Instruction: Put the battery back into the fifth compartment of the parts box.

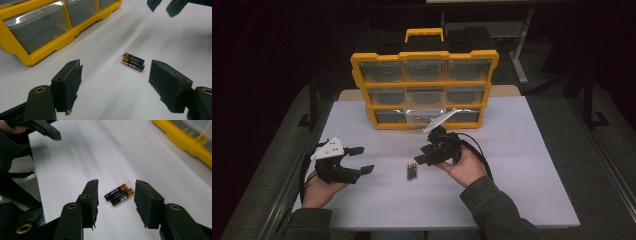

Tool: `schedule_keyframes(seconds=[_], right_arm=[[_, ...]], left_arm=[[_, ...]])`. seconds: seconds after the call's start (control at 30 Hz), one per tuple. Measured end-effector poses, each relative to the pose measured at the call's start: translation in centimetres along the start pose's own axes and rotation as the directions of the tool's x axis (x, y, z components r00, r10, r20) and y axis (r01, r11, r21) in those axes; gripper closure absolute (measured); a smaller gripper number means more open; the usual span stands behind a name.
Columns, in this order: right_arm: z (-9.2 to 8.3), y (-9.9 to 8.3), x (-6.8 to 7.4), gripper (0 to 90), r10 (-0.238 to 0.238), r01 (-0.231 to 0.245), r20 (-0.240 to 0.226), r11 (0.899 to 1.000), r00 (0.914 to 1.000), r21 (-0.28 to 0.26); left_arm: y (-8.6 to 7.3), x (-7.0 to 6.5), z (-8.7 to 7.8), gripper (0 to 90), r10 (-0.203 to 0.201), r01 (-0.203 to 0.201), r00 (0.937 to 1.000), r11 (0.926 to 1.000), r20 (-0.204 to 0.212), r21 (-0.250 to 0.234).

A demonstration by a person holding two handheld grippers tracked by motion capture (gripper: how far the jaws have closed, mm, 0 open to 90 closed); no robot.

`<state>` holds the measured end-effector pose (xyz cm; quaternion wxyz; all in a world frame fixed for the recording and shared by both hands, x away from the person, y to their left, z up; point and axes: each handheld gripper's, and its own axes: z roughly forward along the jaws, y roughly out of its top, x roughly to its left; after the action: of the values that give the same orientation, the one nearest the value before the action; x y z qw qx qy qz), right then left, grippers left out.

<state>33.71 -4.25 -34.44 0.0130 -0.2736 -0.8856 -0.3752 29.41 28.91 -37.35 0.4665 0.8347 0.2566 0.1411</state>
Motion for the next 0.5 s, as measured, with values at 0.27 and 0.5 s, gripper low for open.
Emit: schedule_keyframes(seconds=[0.27, 0.5], right_arm=[[2.4, -1.2, -0.5, 51.5, 0.024, -0.025, 0.011, 0.999, 0.9996, 0.034], [4.2, -1.4, -0.6, 50.5, 0.045, -0.047, 0.040, 0.997, 0.9982, 0.063]], left_arm=[[0.0, 0.0, 0.0, 25.4, -0.001, 0.001, 1.0000, 1.0000, -0.001, -0.001], [0.0, 0.0, 0.0, 25.4, 0.003, -0.003, 1.0000, 1.0000, -0.001, 0.000]])
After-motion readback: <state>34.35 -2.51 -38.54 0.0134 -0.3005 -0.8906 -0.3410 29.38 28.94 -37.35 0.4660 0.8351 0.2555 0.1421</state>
